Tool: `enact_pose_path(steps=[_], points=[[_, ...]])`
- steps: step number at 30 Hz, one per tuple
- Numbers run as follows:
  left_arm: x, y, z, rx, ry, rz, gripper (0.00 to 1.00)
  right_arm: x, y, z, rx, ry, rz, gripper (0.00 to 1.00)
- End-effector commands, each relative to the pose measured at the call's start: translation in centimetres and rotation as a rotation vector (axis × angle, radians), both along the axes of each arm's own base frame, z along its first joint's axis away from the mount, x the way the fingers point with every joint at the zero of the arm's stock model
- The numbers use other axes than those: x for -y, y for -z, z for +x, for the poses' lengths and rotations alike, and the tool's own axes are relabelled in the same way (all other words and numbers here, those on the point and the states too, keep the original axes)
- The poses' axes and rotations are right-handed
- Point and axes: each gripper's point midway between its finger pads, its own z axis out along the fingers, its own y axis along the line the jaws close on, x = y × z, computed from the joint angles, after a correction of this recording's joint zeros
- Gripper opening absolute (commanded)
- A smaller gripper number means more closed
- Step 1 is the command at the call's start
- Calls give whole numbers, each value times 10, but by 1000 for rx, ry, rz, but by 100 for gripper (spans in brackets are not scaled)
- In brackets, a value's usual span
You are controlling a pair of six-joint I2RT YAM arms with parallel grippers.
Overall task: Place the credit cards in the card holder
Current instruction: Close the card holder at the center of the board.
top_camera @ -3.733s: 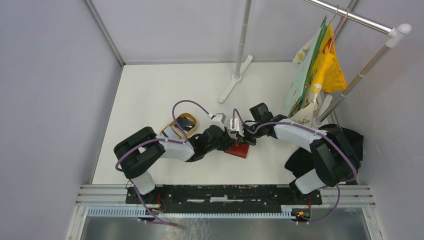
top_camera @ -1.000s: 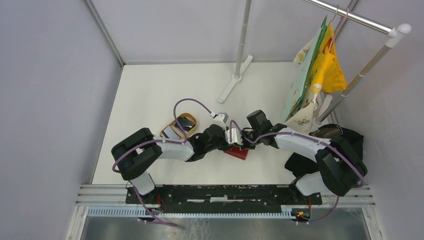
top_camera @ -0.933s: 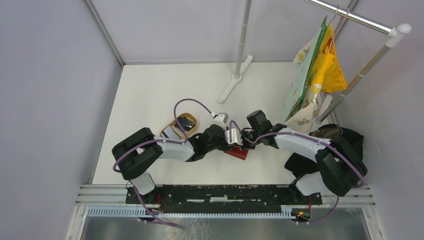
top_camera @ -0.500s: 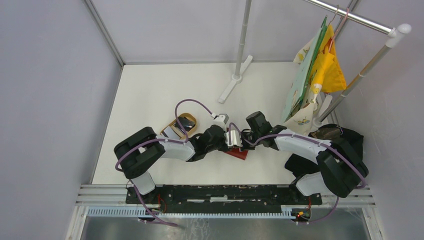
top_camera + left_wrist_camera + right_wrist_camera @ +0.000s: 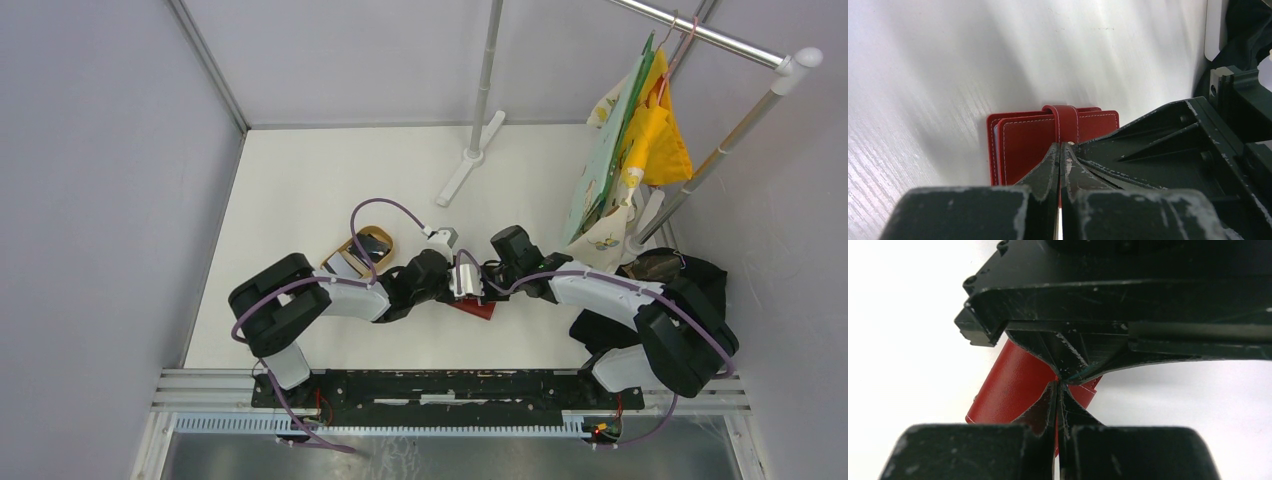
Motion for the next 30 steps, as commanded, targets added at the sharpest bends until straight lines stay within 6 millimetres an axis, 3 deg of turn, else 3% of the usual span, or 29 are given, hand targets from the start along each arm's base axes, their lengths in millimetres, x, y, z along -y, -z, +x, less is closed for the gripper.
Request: enact_pose_path(steps=[1,9,15,16,19,22,26,30], points=[[12,-8,-6,12,55,-48,2,42,50,-46,-185,14,-204,0],[12,-4,-10,1,67,-42,2,50,56,-56,-205,11,-238,0],[12,-12,-10,14,73,-45,2,45,53,-59,-222,-6,-228,0],[12,-14,-9,21,73,-41,2,42,50,-56,-215,-2,-215,5],[11,-25,-2,48,53,-28,2,28,30,-43,-171,11,-145,27],[5,-35,5,73,26,4,3,14,0,-26,-115,21,-57,40],[-5,-48,11,106,-11,44,4,10,-38,-11,-49,32,58,47],[-15,-68,14,142,-36,56,6,12,-62,-18,-21,-7,142,50]])
